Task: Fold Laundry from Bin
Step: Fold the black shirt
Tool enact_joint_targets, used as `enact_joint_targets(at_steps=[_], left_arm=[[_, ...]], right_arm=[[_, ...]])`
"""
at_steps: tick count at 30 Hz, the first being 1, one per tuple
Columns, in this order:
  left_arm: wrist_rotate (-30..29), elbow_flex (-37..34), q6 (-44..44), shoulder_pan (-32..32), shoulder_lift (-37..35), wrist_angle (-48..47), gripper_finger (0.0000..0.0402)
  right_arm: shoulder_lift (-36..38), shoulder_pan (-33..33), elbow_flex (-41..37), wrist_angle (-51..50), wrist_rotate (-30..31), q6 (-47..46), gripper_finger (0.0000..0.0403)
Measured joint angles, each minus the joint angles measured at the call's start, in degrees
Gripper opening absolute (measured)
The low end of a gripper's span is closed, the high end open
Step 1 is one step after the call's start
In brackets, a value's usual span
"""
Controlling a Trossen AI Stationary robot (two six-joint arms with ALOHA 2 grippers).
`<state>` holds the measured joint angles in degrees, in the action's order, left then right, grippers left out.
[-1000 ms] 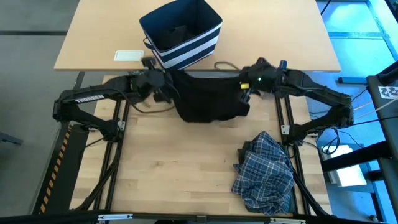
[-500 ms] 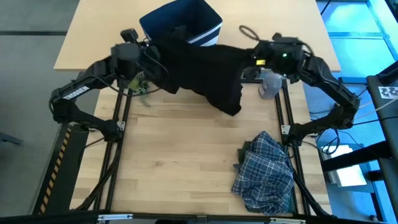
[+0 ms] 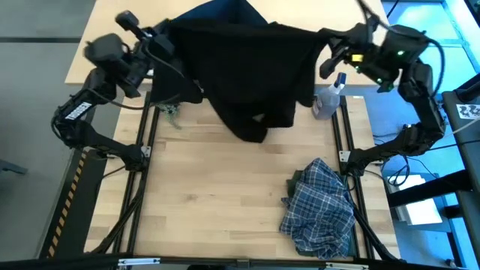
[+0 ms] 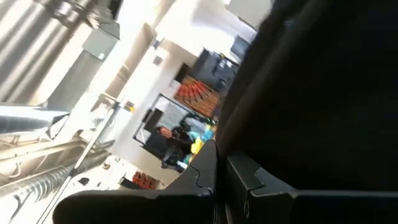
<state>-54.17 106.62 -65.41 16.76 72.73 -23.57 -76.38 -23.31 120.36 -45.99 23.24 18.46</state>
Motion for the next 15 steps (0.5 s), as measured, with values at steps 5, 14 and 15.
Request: enact_joint_targets(at_steps=[5,14,15], left_arm=[[3.2,3.8,-2.6,-0.4,0.0,3.0,0.0000],[7.6,9.1,-5.9,-0.4,0.0,5.2,0.0000],[7.6,9.5,-6.0,-0.4,0.0,5.2,0.0000]], right_arm=[[0.0,0.0,2.0,2.1,-1.6,0.8,0.0000],[-0.1,0.0,2.0,7.9,-1.9,4.2,0.0000],[-0.1,0.0,2.0,8.5,-1.9,4.5,0.0000]])
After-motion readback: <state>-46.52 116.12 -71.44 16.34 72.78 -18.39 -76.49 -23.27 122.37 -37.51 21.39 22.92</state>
